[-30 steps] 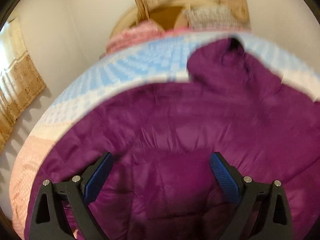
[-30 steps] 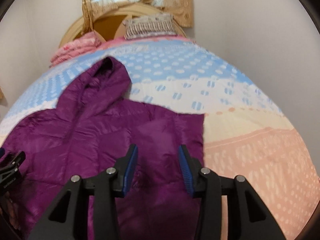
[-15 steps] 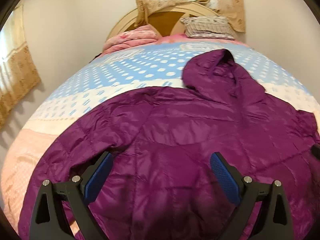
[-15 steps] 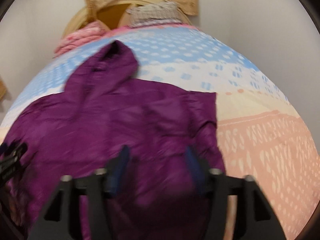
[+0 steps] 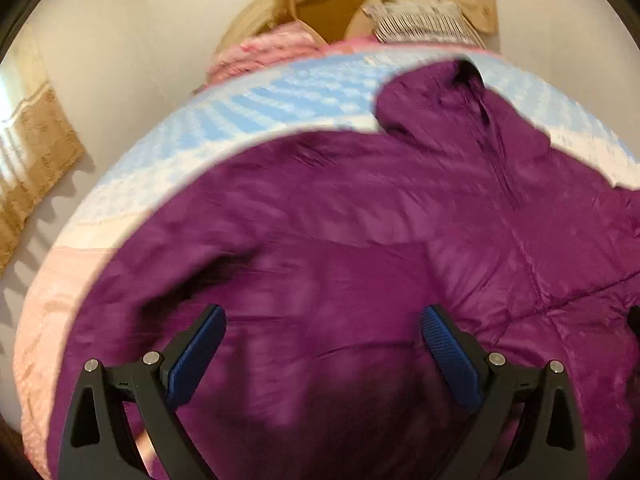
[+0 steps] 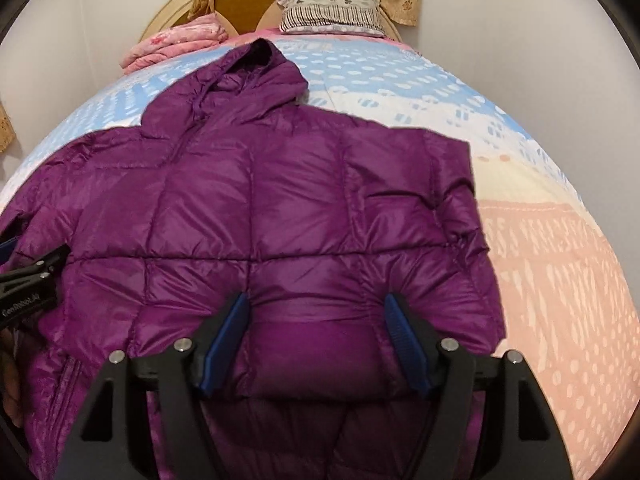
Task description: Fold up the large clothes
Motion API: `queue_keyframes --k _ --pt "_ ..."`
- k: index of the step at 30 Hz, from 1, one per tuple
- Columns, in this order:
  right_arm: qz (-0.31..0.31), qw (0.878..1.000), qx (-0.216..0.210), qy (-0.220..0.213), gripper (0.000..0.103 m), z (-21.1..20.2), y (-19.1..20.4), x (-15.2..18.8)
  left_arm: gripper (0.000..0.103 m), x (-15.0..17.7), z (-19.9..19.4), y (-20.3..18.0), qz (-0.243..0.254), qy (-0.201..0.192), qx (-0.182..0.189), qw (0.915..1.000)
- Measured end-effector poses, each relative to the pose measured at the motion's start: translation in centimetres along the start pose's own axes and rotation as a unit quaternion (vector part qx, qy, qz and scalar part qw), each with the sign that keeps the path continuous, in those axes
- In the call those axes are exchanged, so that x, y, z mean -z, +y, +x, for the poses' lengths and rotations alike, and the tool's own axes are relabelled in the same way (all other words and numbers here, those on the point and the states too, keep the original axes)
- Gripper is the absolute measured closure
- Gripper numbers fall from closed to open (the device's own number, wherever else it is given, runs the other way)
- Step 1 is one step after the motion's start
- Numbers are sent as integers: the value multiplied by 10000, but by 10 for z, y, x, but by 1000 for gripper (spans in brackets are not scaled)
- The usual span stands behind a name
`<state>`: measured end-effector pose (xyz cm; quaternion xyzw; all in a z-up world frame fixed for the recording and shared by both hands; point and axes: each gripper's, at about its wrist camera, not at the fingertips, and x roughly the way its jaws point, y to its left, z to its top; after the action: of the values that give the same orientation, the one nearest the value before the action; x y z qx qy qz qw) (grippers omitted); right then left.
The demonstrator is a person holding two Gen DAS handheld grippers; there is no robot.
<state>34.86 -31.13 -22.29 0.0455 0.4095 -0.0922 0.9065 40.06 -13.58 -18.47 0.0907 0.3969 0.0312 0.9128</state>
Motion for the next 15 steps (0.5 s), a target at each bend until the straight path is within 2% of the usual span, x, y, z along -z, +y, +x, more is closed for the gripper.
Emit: queue_keyframes --k 3,7,10,12,15 --pt "56 9996 -244 -103 23 -31 2 14 4 7 -42 49 -76 -343 90 9993" --pt "-12 9983 -565 -172 19 -68 10 43 4 44 -73 132 -311 -457 -462 9974" --pt "-111 9973 -660 -295 17 -93 20 67 4 84 -83 190 -537 -308 -1058 9925" --pt "-133 9967 -720 -355 15 -107 28 82 4 116 -87 226 -715 -160 -1477 9863" --pt "-155 9962 -731 -438 15 -123 41 98 4 161 -95 270 -1101 189 -1739 9784"
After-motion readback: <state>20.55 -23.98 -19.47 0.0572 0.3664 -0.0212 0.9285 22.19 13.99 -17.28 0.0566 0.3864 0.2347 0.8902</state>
